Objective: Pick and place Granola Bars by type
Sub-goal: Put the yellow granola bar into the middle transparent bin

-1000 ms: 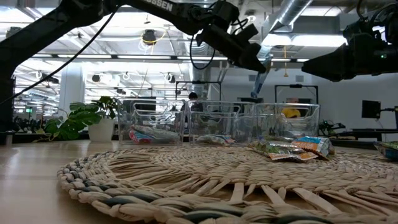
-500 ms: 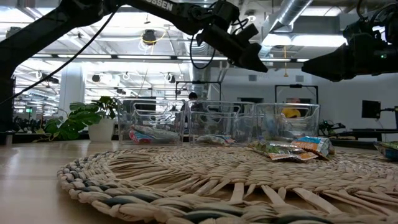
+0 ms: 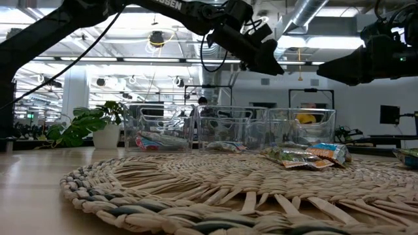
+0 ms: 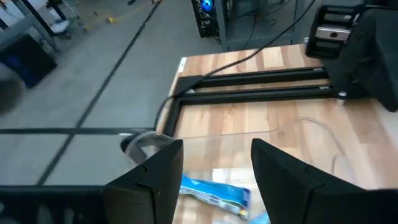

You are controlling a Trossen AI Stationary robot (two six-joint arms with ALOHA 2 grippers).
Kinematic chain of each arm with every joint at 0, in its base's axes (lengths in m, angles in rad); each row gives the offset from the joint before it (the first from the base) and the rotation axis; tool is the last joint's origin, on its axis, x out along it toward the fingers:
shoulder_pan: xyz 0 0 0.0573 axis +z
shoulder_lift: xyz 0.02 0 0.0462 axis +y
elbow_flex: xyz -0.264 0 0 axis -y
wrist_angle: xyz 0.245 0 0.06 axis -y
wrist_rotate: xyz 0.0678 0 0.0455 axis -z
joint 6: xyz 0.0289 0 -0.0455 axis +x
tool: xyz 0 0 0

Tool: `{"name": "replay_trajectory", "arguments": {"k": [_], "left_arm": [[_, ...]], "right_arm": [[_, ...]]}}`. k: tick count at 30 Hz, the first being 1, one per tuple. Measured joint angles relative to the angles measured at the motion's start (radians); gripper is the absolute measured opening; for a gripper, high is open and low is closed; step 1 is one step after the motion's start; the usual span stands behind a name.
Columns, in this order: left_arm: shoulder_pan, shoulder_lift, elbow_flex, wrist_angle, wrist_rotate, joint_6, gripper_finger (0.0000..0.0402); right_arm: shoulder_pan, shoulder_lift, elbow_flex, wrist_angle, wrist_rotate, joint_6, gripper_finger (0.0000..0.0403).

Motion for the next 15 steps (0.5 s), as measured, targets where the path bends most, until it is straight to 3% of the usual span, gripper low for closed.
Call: {"name": "replay_trajectory", "arguments": {"k": [5,9,15], "left_arm": [[-0.007,0.0,-0.008,-0.058,0.072,-0.08,0.0183],[-0.014,-0.049,-0.089,-0.042,0.107,-0.128,0.0183],[-0.027,-0.225,-0.424,0.233,0.081,-0.129,0.0183]], "right_arm": [[0.0,0.0,0.0,0.0,0.0,0.0,0.0215],[0.0,0.0,0.0,0.0,0.0,0.0,0.0215],[0.0,0.0,0.0,0.0,0.0,0.0,0.0215]]}}
